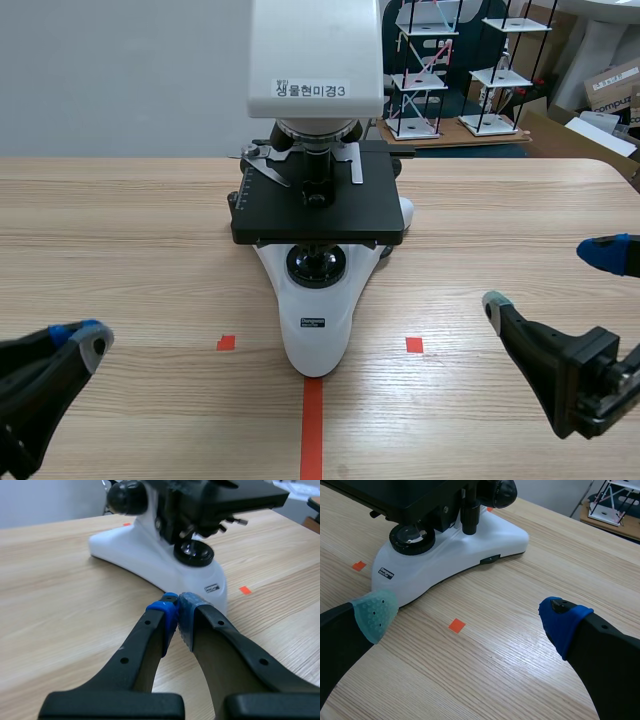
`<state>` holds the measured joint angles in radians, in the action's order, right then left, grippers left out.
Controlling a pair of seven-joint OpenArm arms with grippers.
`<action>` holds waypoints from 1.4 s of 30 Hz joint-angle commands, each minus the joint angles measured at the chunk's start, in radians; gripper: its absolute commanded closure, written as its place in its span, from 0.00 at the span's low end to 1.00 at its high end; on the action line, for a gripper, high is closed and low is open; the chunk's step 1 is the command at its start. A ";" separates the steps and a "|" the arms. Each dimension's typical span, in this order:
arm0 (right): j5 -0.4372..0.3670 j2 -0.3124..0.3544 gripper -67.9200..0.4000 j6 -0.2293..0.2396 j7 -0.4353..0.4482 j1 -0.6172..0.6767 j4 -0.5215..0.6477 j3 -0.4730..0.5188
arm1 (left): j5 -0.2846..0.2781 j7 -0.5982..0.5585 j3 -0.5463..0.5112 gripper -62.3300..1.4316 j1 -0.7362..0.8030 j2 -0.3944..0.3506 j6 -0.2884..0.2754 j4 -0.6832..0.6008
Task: Point at the diaphragm
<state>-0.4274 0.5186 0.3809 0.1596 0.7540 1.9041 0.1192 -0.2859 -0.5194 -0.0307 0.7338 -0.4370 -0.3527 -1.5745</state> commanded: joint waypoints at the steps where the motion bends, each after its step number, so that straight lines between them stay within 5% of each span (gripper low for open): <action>1: -0.010 0.010 0.08 -0.002 0.023 -0.003 0.019 0.004 | 0.026 -0.062 0.016 0.93 -0.041 0.023 -0.002 0.071; 10: -0.011 0.010 0.08 -0.002 0.022 -0.003 0.019 0.004 | 0.182 -0.400 0.157 0.93 -0.254 0.098 -0.002 0.489; 14: -0.010 0.010 0.08 -0.002 0.022 -0.003 0.019 0.004 | 0.235 -0.460 0.204 0.93 -0.342 0.143 -0.002 0.589; 23: -0.010 0.010 0.08 -0.002 0.021 -0.003 0.019 0.004 | 0.293 -0.538 0.283 0.93 -0.521 0.252 0.004 0.774; 42: -0.010 0.010 0.08 -0.002 0.018 -0.003 0.019 0.004 | 0.361 -0.748 0.357 0.93 -0.721 0.378 0.134 1.020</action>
<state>-0.4274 0.5186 0.3809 0.1593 0.7540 1.9041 0.1192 0.0788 -1.2396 0.3279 0.0132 -0.0608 -0.2180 -0.5297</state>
